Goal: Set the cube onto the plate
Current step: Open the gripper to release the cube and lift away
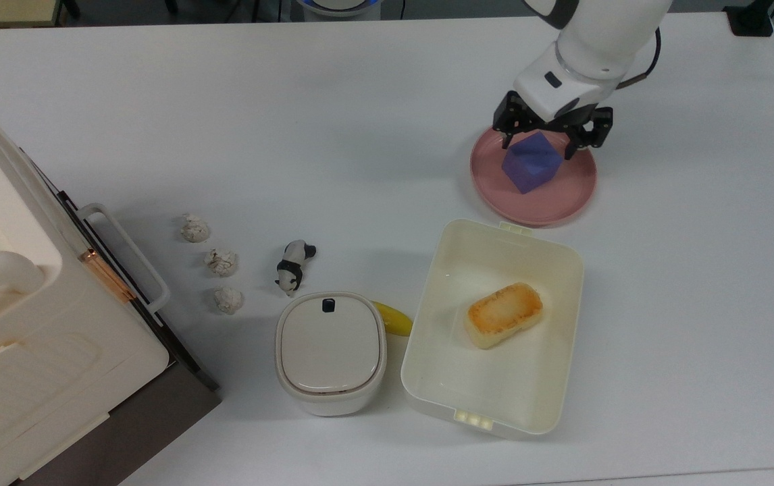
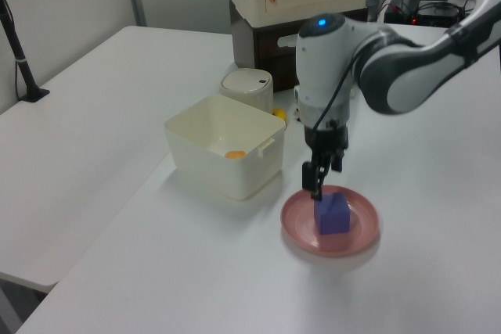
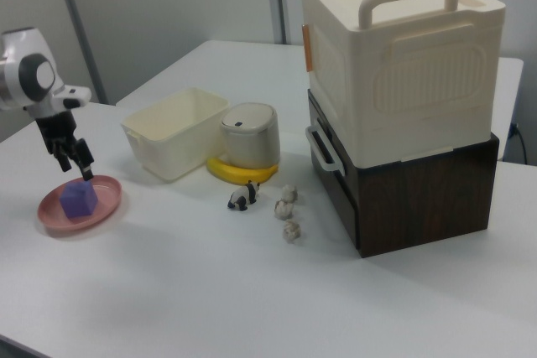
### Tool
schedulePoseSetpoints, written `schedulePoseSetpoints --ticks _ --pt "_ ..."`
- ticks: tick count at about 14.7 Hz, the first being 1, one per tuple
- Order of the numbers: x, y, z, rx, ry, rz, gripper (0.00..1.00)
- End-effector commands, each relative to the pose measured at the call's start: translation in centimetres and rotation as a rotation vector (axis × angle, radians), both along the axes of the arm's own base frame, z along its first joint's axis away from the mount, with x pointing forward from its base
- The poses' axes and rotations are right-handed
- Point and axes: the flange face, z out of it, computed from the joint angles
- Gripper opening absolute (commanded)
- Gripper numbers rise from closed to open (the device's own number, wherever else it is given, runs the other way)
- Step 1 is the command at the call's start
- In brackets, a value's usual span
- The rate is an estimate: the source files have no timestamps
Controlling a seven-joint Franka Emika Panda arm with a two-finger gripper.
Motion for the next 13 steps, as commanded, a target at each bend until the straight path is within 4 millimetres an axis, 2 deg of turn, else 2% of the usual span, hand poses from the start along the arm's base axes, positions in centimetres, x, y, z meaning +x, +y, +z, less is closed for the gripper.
schedulePoseSetpoints --ticks 1,2,3,5,7,9,10,12,13 --pt "-0.2 -9.6 8.5 -0.024 0.065 0.12 1.0" --pt "0.0 -12.4 10.3 -0.022 0.063 0.135 1.0" --pt "0.4 -16.7 11.9 -0.024 0.069 0.147 1.0" --pt "1.0 -23.3 13.6 -0.025 0.081 0.16 1.0" --pt "1.1 -27.9 15.4 -0.019 0.077 0.163 1.0" --pt "1.2 -31.9 16.0 0.002 0.072 0.097 1.0" --pt "1.2 -32.7 16.0 0.007 0.072 0.087 1.0" --pt "0.7 -33.1 17.3 0.008 0.055 0.082 1.0" --pt "0.6 -33.1 17.3 0.007 0.061 0.081 1.0"
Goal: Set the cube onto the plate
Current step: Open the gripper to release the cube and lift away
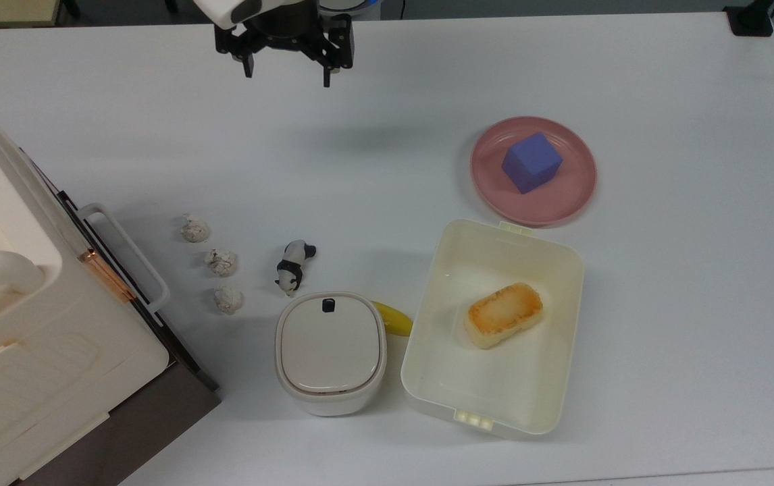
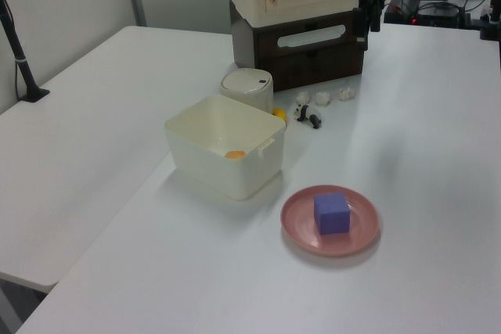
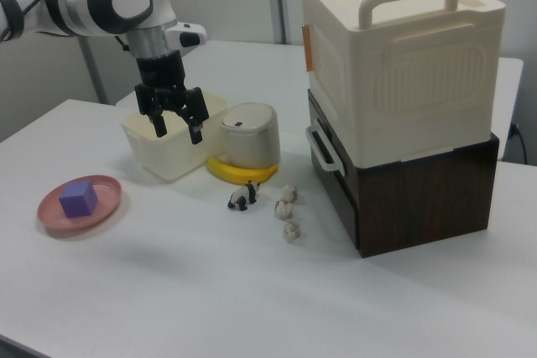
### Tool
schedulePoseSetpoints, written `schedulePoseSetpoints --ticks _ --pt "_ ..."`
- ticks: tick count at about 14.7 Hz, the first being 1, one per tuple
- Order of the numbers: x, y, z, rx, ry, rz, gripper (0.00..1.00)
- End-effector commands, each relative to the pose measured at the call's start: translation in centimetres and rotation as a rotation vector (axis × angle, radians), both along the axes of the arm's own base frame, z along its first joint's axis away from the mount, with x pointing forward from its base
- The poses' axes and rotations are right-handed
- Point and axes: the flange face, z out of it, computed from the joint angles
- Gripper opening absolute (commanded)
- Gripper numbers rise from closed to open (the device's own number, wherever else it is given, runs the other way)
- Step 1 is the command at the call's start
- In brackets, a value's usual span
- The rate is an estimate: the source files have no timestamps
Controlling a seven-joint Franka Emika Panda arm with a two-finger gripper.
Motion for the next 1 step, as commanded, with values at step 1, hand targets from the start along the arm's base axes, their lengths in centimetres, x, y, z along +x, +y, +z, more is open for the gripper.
schedulePoseSetpoints --ticks 1 --pt "-1.06 0.17 1.63 0.017 0.0 0.007 1.0"
